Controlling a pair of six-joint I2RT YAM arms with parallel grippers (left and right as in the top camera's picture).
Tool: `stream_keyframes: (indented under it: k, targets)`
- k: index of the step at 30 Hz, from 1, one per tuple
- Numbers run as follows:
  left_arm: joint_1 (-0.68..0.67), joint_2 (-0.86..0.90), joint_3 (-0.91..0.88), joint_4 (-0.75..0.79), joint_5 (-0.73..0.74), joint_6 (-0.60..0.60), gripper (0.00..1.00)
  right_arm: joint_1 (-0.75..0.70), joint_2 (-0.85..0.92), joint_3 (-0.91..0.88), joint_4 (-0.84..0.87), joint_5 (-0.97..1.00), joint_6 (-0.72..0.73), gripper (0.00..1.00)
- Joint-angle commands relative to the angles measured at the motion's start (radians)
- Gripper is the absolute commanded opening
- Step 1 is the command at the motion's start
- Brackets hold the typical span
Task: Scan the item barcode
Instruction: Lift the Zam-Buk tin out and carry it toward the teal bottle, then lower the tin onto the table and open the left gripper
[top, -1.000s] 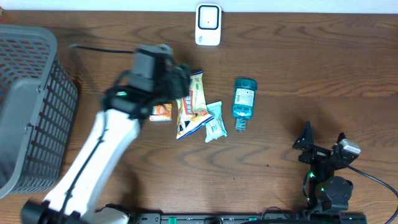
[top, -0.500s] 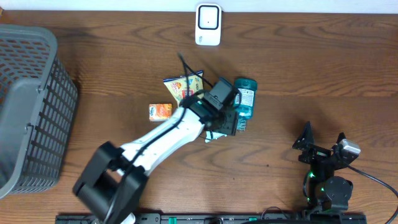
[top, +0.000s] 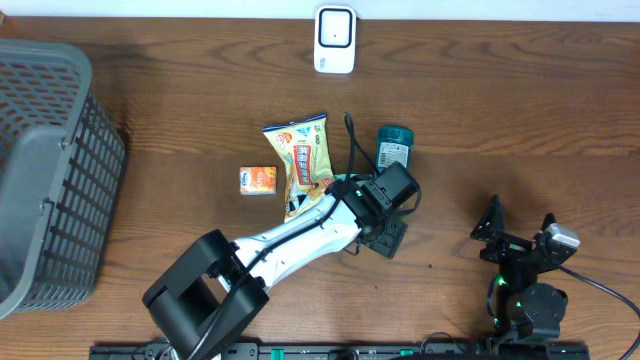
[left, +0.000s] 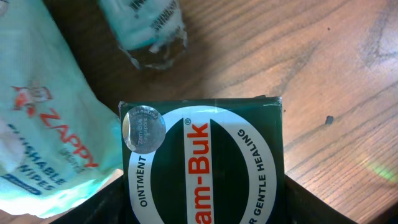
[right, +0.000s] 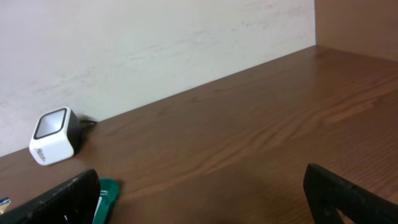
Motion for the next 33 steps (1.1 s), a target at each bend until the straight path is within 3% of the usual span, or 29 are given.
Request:
stream_keyframes:
  k: [1,20,33]
  targets:
    - [-0.002,0.013,-0.002,-0.005,-0.002,0.017,0.64,0.003,-0.003,-0.001,-0.002,0.002,0.013,0.99]
    - [0.036,0.033,-0.031,0.034,0.076,0.035,0.65,0.003,-0.003,-0.001,-0.002,0.001,0.013,0.99]
    - [0.305,0.140,-0.042,0.127,0.056,0.071,0.65,0.003,-0.003,-0.001,-0.002,0.001,0.013,0.99]
